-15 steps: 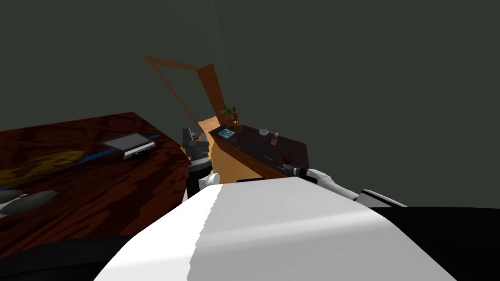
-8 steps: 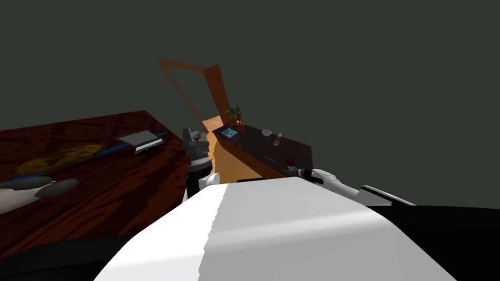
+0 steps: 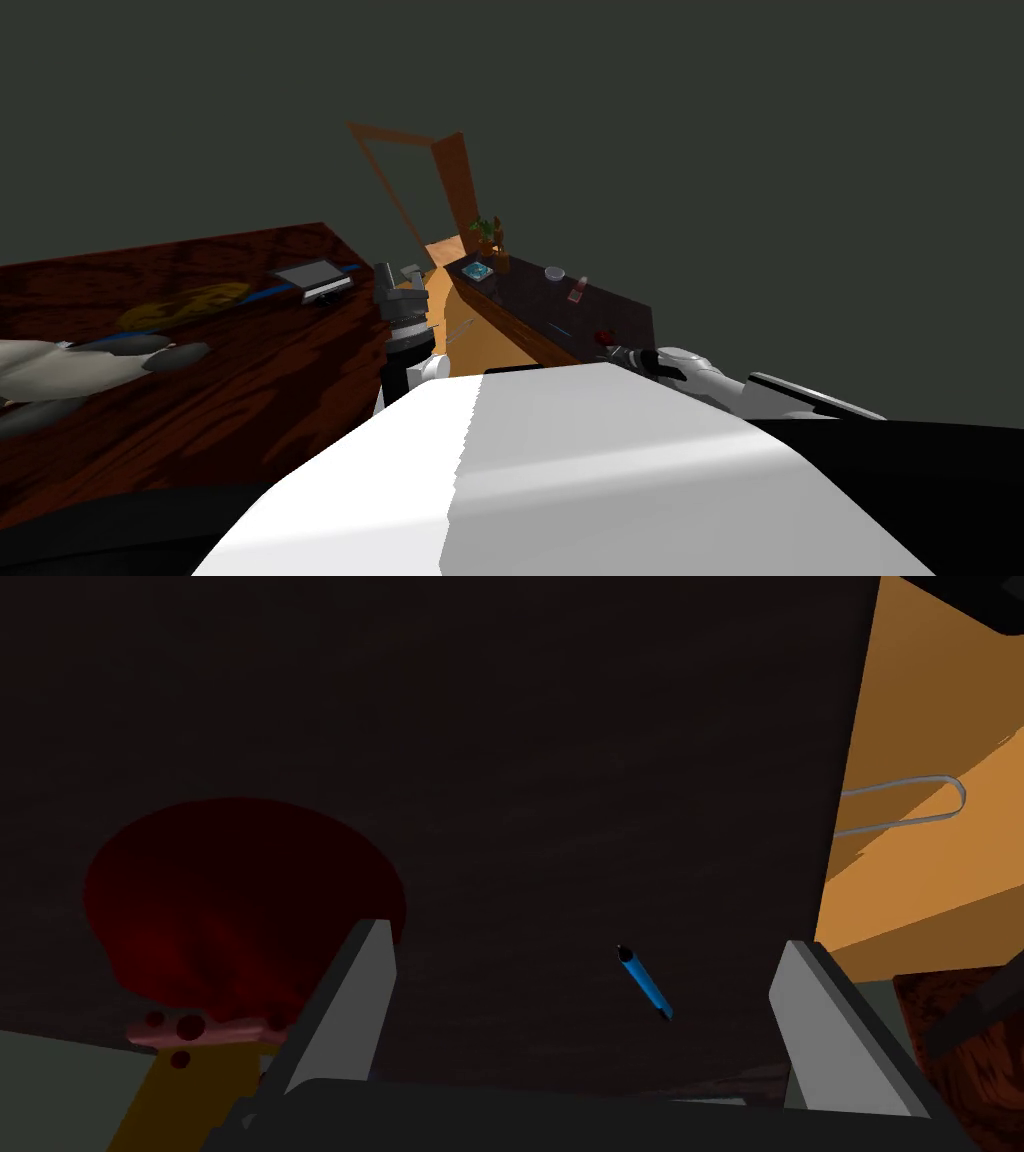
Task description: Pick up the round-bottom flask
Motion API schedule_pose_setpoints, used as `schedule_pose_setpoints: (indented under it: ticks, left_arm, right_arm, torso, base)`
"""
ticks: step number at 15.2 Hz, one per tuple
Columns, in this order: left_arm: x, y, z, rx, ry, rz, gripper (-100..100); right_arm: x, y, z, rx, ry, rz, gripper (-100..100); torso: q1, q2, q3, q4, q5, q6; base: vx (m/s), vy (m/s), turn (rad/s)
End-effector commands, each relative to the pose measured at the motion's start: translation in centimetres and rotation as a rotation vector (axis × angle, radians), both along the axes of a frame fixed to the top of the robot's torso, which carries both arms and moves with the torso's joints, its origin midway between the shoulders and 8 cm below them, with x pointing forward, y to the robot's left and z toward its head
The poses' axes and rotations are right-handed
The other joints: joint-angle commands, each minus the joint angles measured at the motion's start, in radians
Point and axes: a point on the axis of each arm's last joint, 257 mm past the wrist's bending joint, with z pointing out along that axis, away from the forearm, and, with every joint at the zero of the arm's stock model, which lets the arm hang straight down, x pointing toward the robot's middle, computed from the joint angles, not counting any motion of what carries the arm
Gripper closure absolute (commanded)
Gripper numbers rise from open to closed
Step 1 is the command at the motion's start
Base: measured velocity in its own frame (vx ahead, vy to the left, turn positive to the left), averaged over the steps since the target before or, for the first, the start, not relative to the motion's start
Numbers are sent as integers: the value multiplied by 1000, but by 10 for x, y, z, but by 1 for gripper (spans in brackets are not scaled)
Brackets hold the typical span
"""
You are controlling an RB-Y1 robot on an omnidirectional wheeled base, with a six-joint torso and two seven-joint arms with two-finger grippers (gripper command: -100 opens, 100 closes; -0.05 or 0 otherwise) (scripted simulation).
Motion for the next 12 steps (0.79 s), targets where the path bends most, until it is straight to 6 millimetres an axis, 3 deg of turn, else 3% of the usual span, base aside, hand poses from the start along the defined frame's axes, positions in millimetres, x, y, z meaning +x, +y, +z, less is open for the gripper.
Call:
schedule_pose_setpoints:
  ticks: [1, 2, 3, 4, 8, 11, 12]
  left_arm:
    - [0, 0, 0, 0, 0, 0, 0]
    - [0, 0, 0, 0, 0, 0, 0]
    - [0, 0, 0, 0, 0, 0, 0]
    - [0, 0, 0, 0, 0, 0, 0]
    - [0, 0, 0, 0, 0, 0, 0]
    - [0, 0, 0, 0, 0, 0, 0]
    - [0, 0, 0, 0, 0, 0, 0]
  right_arm:
    - [-2, -3, -2, -4, 4, -2, -100]
    - [-10, -23, 1, -52, 30, 15, -100]
    - [-12, -25, 1, -56, 33, 10, -100]
    - [-19, -44, 5, -99, 56, 27, -100]
    - [-23, -50, 5, -109, 64, 15, -100]
    - [-41, -89, 15, -194, 113, 28, -100]
    - [-42, -90, 15, -196, 115, 25, -100]
  torso:
    - [0, 0, 0, 0, 0, 0]
    - [0, 0, 0, 0, 0, 0]
    - [0, 0, 0, 0, 0, -1]
    - [0, 0, 0, 0, 0, -1]
    - [0, -1, 0, 0, 0, 0]
    - [1, -1, 0, 0, 0, -1]
    - [1, -1, -1, 0, 0, -1]
  base:
    - [0, 0, 0]
    - [5, 10, 138]
    - [13, 8, 159]
    - [24, 12, 193]
    - [20, 8, 39]
    - [19, 15, 150]
    - [28, 16, 134]
